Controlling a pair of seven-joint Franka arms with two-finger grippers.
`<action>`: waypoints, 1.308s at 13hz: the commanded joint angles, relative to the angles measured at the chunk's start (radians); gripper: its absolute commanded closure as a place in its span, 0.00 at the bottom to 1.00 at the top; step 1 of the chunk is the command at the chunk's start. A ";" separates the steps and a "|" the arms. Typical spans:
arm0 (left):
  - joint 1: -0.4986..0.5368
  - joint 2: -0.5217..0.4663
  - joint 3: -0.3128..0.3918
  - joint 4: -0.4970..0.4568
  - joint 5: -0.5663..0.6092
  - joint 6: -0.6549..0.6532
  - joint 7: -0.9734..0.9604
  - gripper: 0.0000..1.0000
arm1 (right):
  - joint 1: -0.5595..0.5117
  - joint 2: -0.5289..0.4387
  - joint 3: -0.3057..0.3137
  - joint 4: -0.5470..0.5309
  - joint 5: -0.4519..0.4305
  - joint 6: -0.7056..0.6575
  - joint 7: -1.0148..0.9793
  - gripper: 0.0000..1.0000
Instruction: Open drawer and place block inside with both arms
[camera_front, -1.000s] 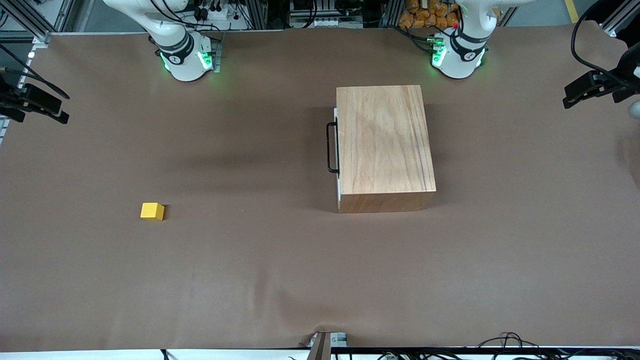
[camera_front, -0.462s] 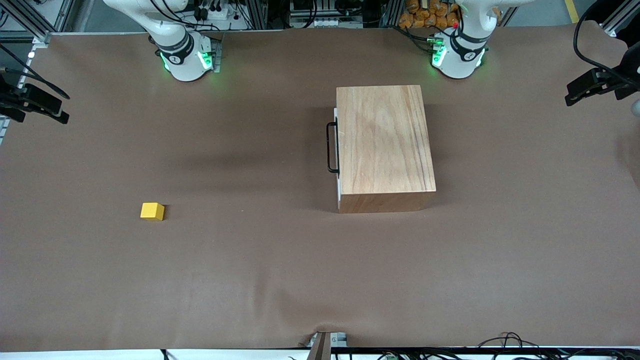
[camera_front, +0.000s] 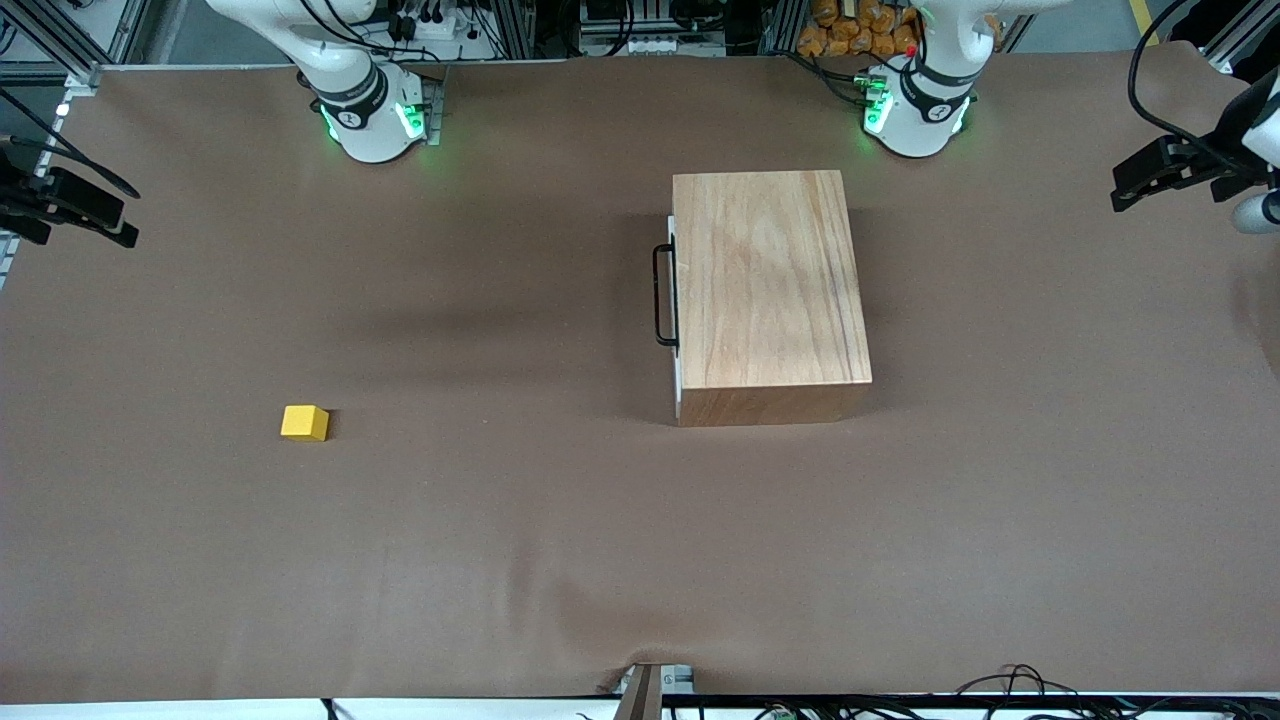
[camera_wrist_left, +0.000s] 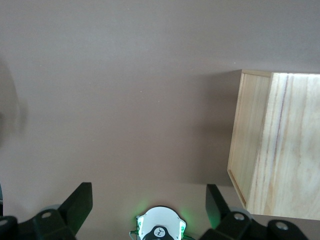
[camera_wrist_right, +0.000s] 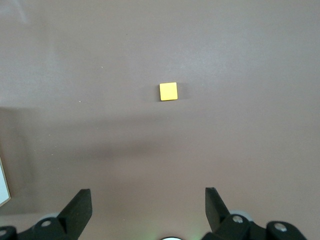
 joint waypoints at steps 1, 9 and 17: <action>-0.008 0.008 -0.016 0.023 0.000 -0.011 -0.019 0.00 | -0.010 -0.004 0.008 -0.005 0.005 -0.002 0.010 0.00; -0.123 0.138 -0.147 0.049 -0.013 0.061 -0.144 0.00 | -0.012 -0.004 0.008 -0.005 0.008 -0.002 0.010 0.00; -0.447 0.373 -0.141 0.195 -0.011 0.182 -0.578 0.00 | -0.016 -0.004 0.008 -0.005 0.010 -0.004 0.010 0.00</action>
